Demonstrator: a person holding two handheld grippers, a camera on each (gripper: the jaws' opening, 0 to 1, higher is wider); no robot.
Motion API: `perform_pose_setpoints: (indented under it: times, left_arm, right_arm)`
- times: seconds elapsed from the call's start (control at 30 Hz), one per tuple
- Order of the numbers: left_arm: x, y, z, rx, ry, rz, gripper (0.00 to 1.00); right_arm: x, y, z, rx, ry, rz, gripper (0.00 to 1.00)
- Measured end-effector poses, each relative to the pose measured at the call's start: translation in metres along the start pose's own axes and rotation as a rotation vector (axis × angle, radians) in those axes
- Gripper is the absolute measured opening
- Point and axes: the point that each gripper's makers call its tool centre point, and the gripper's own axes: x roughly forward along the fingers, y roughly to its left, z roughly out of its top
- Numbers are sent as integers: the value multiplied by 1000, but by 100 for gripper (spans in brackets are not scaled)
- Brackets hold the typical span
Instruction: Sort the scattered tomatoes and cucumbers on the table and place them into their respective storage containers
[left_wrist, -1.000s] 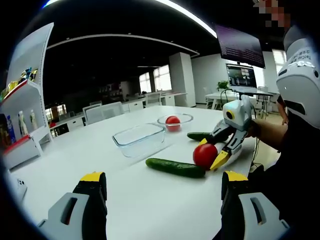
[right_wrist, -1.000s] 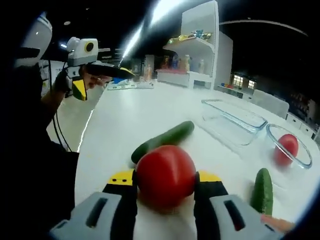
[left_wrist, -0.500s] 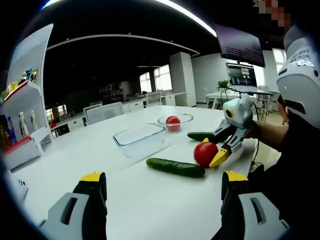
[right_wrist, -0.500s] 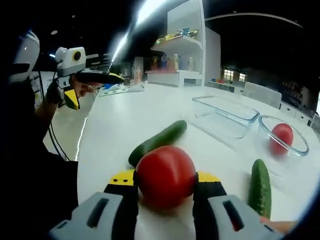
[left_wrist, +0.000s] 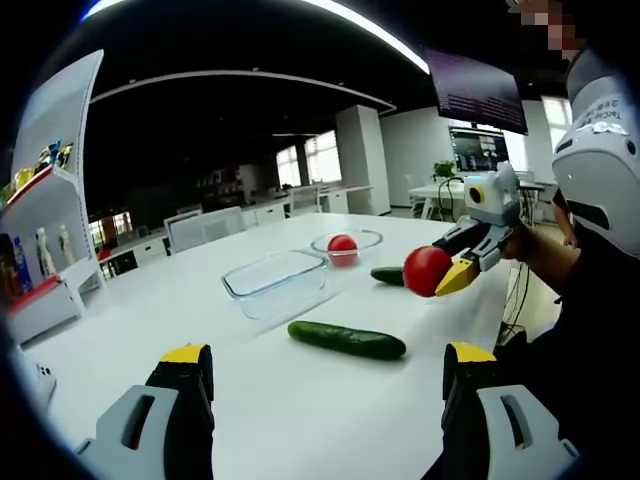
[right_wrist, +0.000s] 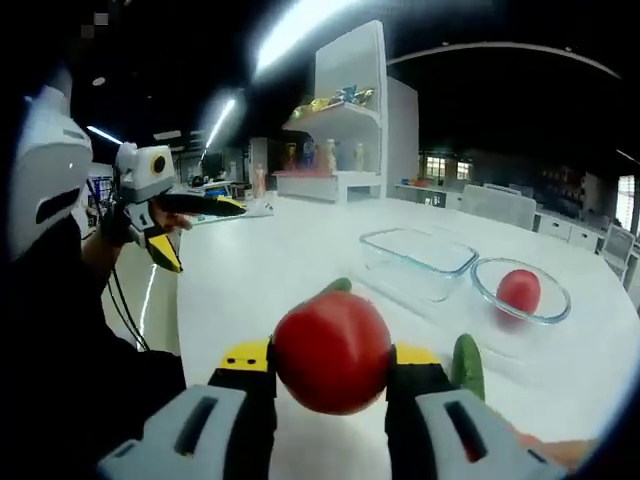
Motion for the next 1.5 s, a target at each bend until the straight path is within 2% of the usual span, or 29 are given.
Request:
perform_pose_setpoints:
  times: [0.17,0.4,0.57,0.8,0.9,1.13,1.3,1.5]
  left_arm:
    - [0,-1,1,3,-1,-1,95]
    - [2,-2,1,4,-2,-8,95]
    - [4,-2,1,1,-3,-14,95]
    - [6,-3,2,2,-4,-20,95]
    - [4,-1,1,1,-3,-15,95]
    - [2,-2,1,0,-5,-16,95]
    - [-1,2,1,-1,-7,-1,95]
    - [-3,-1,5,10,-12,-3,95]
  right_arm:
    - [-24,-9,11,22,-29,-34,38]
    - [-51,-25,12,66,-41,-89,38]
    - [-63,-24,24,111,-80,-71,38]
    - [-61,-20,35,120,-107,-48,38]
    - [-58,-26,41,113,-121,-59,38]
    - [-55,-47,68,99,-175,-90,37]
    - [-52,-63,79,77,-181,-118,37]
    - [-40,-101,89,110,-219,-185,37]
